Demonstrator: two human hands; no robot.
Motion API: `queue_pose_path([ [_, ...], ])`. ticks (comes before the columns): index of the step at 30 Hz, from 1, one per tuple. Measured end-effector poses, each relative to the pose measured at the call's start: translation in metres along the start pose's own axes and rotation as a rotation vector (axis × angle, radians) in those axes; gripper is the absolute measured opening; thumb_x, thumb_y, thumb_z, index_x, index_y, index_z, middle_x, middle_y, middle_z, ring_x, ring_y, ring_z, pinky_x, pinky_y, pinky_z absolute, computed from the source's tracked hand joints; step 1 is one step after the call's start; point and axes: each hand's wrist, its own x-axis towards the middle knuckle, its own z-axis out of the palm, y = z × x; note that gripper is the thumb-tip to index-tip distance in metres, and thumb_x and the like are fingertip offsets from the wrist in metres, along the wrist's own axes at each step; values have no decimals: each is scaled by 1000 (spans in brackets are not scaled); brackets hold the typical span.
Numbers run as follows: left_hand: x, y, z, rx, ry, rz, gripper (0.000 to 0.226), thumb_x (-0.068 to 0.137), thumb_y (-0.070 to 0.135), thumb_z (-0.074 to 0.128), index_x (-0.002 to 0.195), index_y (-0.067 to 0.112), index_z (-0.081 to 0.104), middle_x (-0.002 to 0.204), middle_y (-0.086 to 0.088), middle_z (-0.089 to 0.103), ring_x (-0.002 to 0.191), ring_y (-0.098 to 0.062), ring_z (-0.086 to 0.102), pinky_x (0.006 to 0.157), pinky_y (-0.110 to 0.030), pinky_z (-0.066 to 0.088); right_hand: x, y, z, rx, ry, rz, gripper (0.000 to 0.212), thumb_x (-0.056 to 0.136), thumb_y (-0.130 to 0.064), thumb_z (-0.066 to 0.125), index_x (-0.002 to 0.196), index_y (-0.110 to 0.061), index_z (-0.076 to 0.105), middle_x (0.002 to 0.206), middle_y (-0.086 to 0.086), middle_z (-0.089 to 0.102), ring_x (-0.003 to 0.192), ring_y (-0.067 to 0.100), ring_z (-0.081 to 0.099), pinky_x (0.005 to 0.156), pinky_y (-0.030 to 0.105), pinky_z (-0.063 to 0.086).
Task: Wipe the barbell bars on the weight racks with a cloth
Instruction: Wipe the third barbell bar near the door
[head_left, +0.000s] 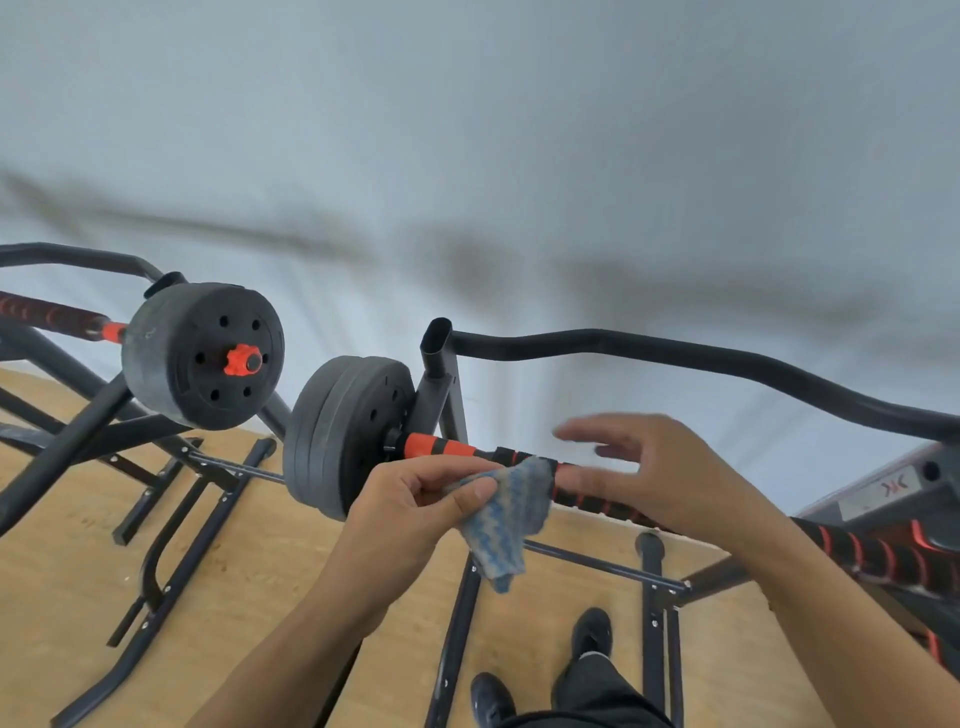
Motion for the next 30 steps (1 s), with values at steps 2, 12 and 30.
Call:
queue_pose_path([
  [2, -7, 16, 5, -56, -63, 35, 19, 90, 20, 77, 108, 19, 83, 103, 0, 81, 102, -18, 76, 87, -31, 60, -11, -26, 6, 342, -72, -79, 74, 68, -79, 70, 132, -41, 60, 131, -22, 64, 124, 1, 59, 102, 26, 50],
  [12, 27, 11, -22, 307, -214, 207, 29, 95, 26, 70, 123, 32, 65, 122, 12, 68, 116, -12, 64, 101, -34, 52, -29, -31, 36, 251, -310, 88, 21, 87, -37, 78, 94, -19, 69, 93, 5, 71, 82, 13, 68, 81, 32, 55],
  [30, 104, -43, 10, 1582, -84, 328, 29, 102, 27, 51, 74, 22, 52, 59, 5, 41, 59, -19, 54, 59, -29, 42, 54, -13, 72, -430, 149, -107, 16, 97, -18, 59, 104, -26, 72, 95, -7, 61, 84, 9, 55, 73, 10, 38],
])
